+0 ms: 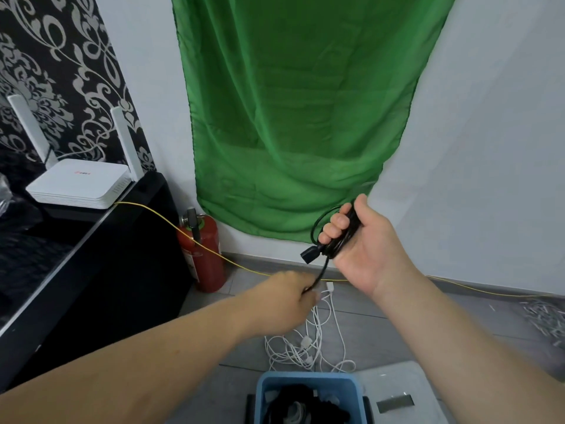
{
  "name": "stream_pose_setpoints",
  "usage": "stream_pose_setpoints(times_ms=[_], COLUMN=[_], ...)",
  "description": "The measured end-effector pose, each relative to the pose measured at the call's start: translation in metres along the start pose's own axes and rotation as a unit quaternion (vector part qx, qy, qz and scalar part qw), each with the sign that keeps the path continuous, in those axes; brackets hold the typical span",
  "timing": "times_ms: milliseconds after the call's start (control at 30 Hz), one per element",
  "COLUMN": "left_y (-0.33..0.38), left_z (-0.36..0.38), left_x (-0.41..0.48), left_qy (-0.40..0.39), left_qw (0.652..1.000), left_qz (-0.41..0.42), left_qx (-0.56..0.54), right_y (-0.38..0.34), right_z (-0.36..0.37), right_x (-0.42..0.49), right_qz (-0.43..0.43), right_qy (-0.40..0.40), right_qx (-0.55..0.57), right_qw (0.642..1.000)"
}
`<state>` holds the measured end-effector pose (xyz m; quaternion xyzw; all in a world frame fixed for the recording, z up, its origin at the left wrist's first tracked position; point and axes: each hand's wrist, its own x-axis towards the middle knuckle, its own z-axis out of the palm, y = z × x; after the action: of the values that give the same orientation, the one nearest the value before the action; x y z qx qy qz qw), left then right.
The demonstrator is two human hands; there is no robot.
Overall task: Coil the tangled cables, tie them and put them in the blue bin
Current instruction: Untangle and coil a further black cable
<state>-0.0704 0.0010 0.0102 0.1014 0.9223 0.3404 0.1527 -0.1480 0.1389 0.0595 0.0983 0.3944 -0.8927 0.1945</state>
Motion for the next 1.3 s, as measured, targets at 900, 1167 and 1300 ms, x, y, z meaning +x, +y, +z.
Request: stream_pose_setpoints(times_ms=[900,1167,1300], left_y=[-0.026,-0.029,-0.034], left_z=[-0.052,-0.054,-0.055], left_x=[-0.011,-0.027,-0.032], left_qy=[0.146,0.127,0.150], left_qw=[0.968,0.978,0.982], left_qz=[0.192,0.149,0.107], left_qx=[0.068,0.078,0.029], right_y=[0.045,0.044,0.049], right_z=[-0.002,0.008,0.017], right_x=[-0.010,-0.019,-0.020], right_qz=[0.130,0.181,0.161], right_qy=[-0.132,-0.168,-0.135], right_qx=[-0.465,-0.396,-0.361], right_qw=[0.866,0.884,0.909])
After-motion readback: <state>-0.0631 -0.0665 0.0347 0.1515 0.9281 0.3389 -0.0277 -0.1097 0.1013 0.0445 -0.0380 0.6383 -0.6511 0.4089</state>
